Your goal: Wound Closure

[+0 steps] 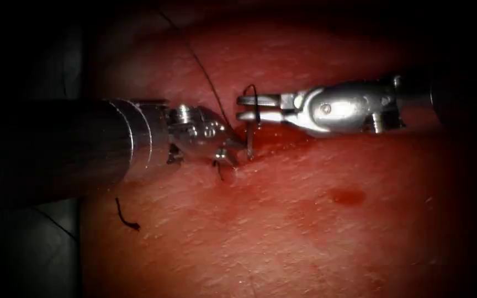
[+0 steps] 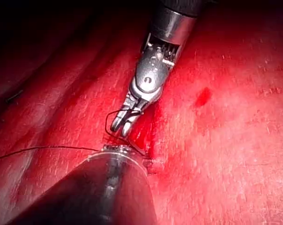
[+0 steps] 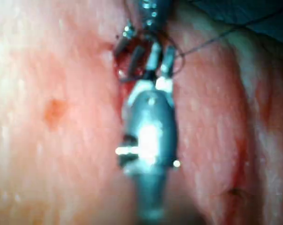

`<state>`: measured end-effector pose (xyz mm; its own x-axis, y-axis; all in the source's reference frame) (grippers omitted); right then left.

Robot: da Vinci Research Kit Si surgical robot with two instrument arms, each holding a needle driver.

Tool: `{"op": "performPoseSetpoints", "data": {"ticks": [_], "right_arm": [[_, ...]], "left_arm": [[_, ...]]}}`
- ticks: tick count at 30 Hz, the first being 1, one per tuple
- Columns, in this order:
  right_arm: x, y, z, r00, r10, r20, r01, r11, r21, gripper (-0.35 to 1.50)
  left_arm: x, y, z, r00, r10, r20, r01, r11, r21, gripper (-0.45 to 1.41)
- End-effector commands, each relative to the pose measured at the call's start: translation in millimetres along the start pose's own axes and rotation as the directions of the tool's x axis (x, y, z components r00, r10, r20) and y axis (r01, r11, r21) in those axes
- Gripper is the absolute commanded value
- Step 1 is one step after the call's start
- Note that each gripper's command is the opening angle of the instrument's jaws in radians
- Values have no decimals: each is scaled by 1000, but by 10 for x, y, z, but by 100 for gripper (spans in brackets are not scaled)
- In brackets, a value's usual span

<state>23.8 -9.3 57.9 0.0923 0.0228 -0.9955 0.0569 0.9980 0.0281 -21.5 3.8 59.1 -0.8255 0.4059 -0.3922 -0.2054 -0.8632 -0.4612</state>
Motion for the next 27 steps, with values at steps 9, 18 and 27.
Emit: {"op": "performPoseSetpoints", "data": {"ticks": [9, 18, 27], "right_arm": [[-3, -1, 9, 1000, 8, -9, -8, 1000, -8, -35], [-4, 5, 5, 1000, 12, -10, -12, 1000, -10, -35], [1, 19, 3, 1000, 24, -5, -24, 1000, -7, -35]], "left_arm": [[8, 14, -18, 999, 22, -46, -20, 999, 33, 22], [30, 45, -35, 989, 63, -136, -48, 993, 106, 17], [48, 66, -23, 967, 68, -245, -36, 991, 132, 2]]}}
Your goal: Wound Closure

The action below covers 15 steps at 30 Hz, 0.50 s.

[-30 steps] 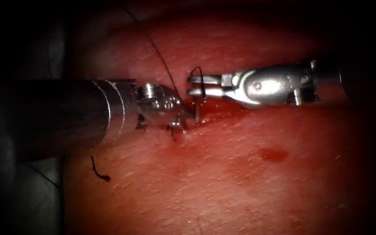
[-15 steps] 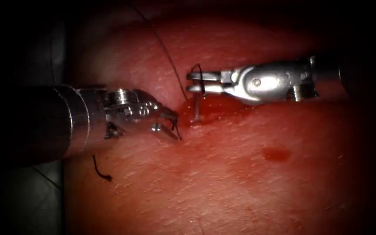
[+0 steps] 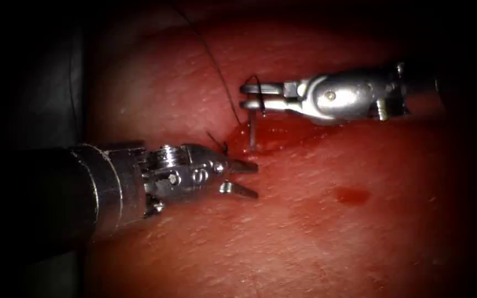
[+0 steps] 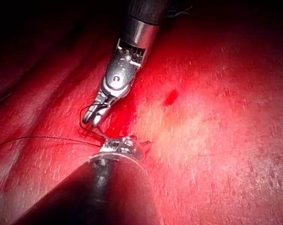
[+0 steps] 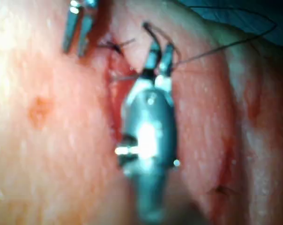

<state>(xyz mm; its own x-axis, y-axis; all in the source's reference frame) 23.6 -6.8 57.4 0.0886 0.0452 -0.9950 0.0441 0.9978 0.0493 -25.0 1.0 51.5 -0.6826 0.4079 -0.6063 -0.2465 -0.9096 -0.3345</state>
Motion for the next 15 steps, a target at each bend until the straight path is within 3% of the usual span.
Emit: {"op": "performPoseSetpoints", "data": {"ticks": [1, 6, 11, 15], "right_arm": [[-5, -6, 8, 1000, 1, 2, -1, 1000, 6, -35], [-5, -6, 11, 1000, -1, 9, 0, 1000, 10, -35], [-4, -2, 13, 1000, -3, 12, 3, 1000, 9, -35], [-6, 0, 13, 999, 12, 30, -13, 999, 30, -35]], "left_arm": [[-3, 2, 13, 1000, 1, -7, -1, 1000, -3, -1], [-17, 7, 39, 993, 35, -112, -36, 999, -6, -20], [-33, 20, 61, 990, 67, -125, -68, 998, -6, -21], [-37, 29, 59, 989, 65, -129, -67, 998, -13, -21]]}}
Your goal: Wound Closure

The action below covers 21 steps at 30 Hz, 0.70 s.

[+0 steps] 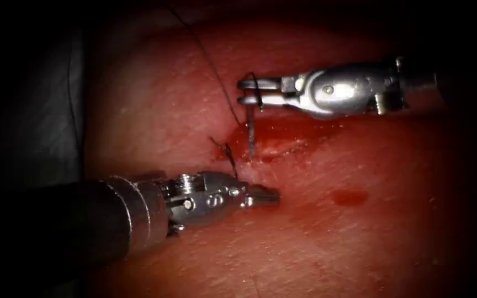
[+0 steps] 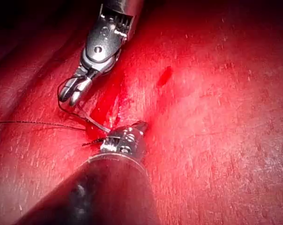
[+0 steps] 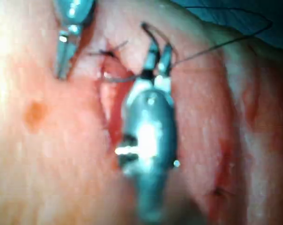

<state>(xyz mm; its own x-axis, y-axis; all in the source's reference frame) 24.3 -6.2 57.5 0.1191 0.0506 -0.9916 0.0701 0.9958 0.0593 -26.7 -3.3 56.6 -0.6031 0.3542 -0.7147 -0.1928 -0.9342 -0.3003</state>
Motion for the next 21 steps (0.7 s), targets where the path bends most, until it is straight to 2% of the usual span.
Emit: {"op": "performPoseSetpoints", "data": {"ticks": [1, 11, 18, 21], "right_arm": [[-6, -7, 7, 1000, 11, 0, -11, 1000, 8, -35], [-8, -5, 7, 998, 66, 19, -67, 996, 60, -35], [-9, 0, 7, 980, 200, 14, -200, 979, 33, -35], [-9, 1, 7, 976, 218, 11, -218, 976, 29, -35]], "left_arm": [[-1, 4, 4, 1000, 0, -1, 0, 1000, -4, -21], [8, 20, -12, 1000, 0, -3, 0, 1000, -13, -21], [10, 23, -5, 1000, 0, -2, 0, 1000, -8, -21], [9, 21, -4, 1000, 1, -2, -1, 1000, -9, -23]]}}
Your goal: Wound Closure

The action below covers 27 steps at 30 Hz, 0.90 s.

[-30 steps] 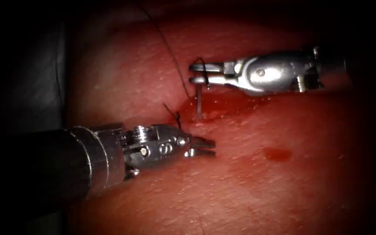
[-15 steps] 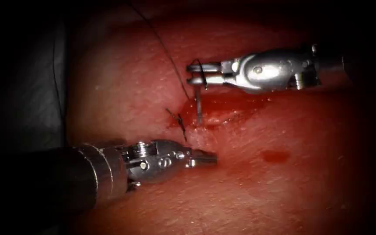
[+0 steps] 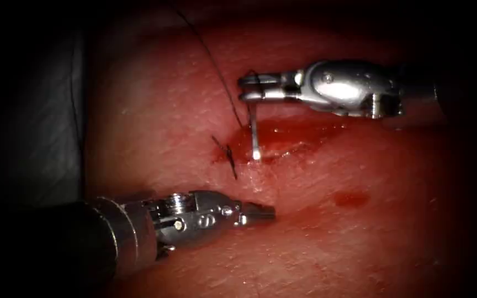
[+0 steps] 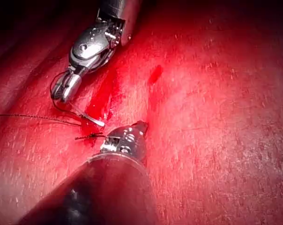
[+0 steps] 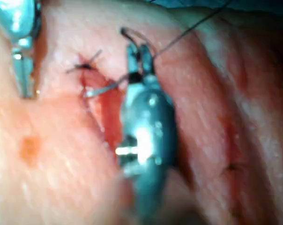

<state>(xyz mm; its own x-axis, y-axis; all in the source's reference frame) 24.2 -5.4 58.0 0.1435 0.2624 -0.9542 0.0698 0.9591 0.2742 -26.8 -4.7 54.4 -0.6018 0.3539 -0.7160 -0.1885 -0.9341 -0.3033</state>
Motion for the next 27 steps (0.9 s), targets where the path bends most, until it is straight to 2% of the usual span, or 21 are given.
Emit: {"op": "performPoseSetpoints", "data": {"ticks": [1, 18, 22, 27], "right_arm": [[-6, -6, 8, 1000, 9, -1, -9, 1000, 2, -35], [-6, -5, 14, 995, 103, 6, -103, 995, 3, -35], [-8, -9, 16, 994, 96, 42, -98, 995, 32, -35], [-9, -12, 17, 995, 94, 41, -96, 994, 48, -35]], "left_arm": [[-3, 0, 9, 1000, 1, -1, -1, 1000, -4, -23], [-16, -10, 12, 1000, 12, -5, -12, 1000, -9, -26], [-19, -10, 10, 1000, 14, -2, -14, 1000, -7, -26], [-21, -10, 6, 1000, 15, -1, -15, 1000, -6, -28]]}}
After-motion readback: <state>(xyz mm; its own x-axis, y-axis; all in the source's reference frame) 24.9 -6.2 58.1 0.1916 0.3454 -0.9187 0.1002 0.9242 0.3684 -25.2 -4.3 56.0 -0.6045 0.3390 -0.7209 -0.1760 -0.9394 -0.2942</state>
